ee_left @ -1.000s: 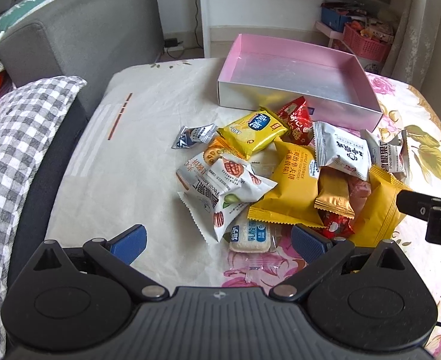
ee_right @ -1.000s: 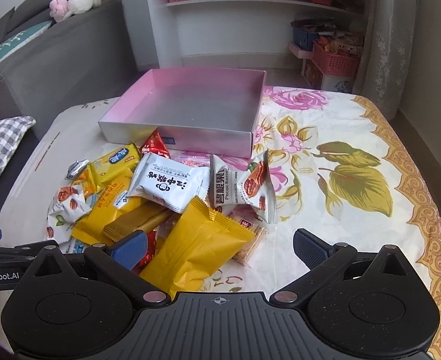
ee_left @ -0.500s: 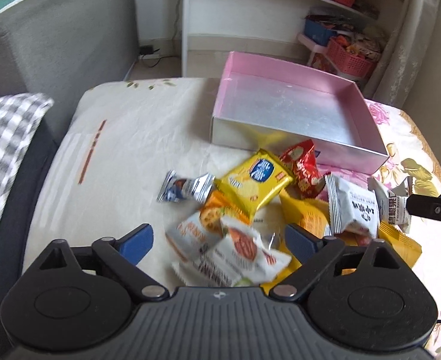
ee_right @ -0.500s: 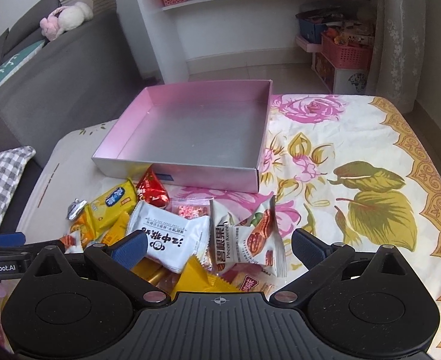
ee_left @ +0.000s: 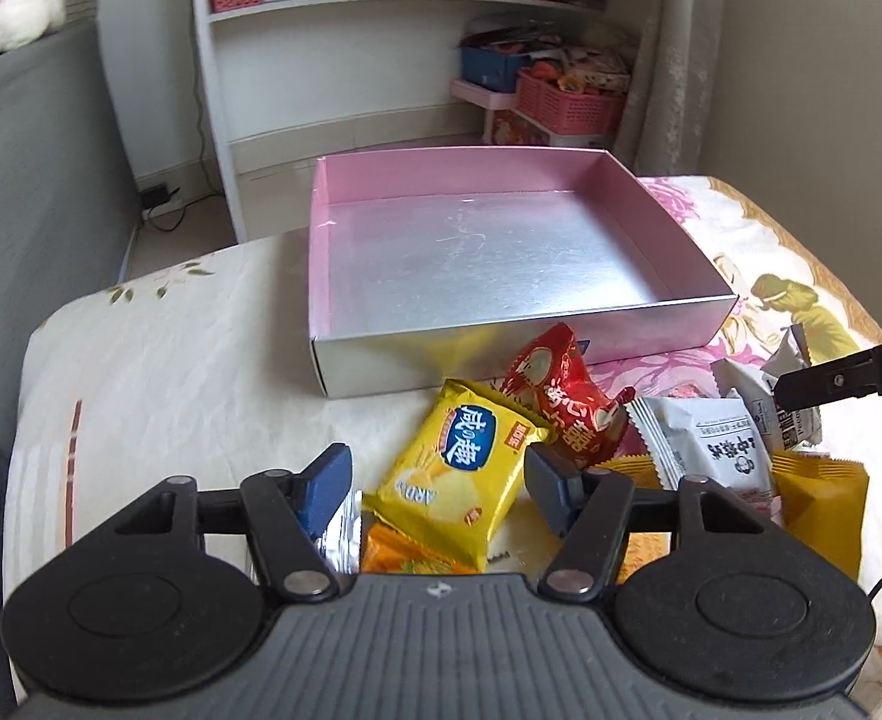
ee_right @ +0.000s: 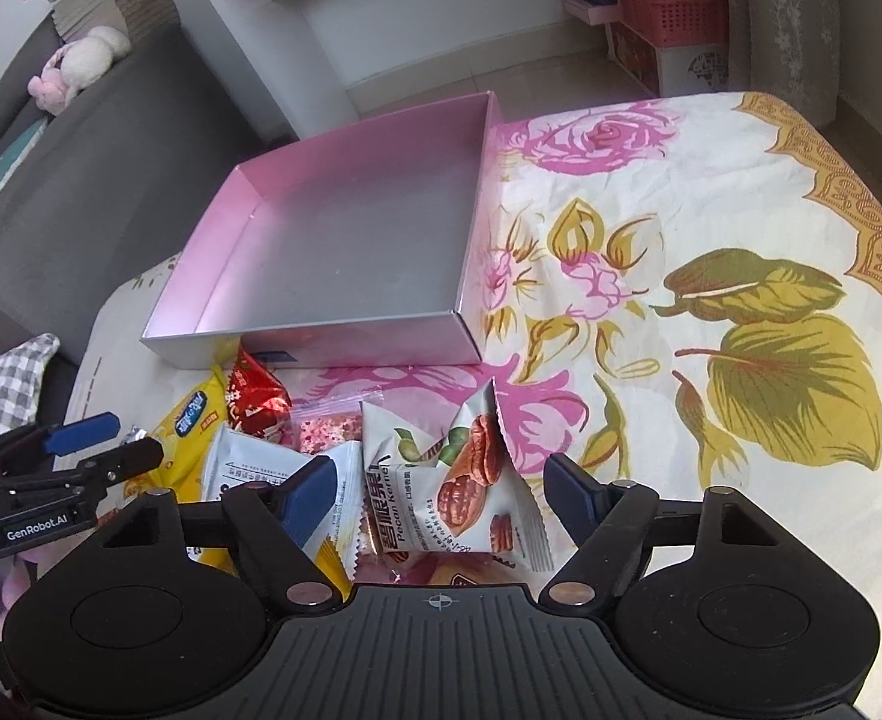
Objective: Organize snacks
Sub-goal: 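Grasp the yellow chip packet with the left tool while the right tool grasps the white pecan packet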
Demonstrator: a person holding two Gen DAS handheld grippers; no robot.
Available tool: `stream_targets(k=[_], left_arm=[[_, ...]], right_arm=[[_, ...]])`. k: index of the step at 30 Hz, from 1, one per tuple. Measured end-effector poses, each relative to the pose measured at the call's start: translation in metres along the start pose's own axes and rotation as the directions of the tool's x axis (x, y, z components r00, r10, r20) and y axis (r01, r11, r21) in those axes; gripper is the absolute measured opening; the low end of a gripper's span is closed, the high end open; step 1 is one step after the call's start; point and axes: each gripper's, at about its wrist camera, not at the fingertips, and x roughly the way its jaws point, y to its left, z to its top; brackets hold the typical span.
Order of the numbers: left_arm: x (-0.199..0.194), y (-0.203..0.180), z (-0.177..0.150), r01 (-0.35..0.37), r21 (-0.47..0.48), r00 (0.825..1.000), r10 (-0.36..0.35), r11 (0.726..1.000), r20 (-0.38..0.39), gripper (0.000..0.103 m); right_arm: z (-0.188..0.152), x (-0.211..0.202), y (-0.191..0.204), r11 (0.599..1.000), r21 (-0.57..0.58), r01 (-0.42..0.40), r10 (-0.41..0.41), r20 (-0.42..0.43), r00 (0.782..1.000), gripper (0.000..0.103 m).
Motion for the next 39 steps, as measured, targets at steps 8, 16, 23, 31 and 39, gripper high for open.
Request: stream_targets(k=[8,16,23,31,39], left_arm=[[0.016,0.005,-0.003,0.065,0.053,0.996,-0.061,0.997,-0.070,0.051],[0.022,0.007,-0.001,0.058,0.028,0.995,-0.056,0.998,-0.077,0.056],[0.024,0.008,-0.003,0.057,0.014,0.994,-0.056,0.998,-0.092,0.055],[0.028,0.002,-0.007,0.018,0.048,0.995,-0.013,0.999,-0.101,0.055],[0.026,-0.002,-0.008,-0.038,-0.012,0.995,0.037,0.999,-0.091,0.047]], right_arm=[[0.004,0.006,0.000,1.000,0.017,-0.011,0.012,-0.025,1.000,0.073],[0.003,0.014,-0.001,1.000,-0.001,0.029,-0.029,-0.047,0.998,0.073],[0.002,0.022,-0.003,0.999,-0.004,0.041,-0.041,-0.071,0.997,0.073],[0.003,0.025,-0.006,0.999,0.021,0.026,-0.024,-0.077,0.997,0.068],[0.002,0.019,-0.007,0.999,0.041,0.003,0.000,-0.075,0.997,0.053]])
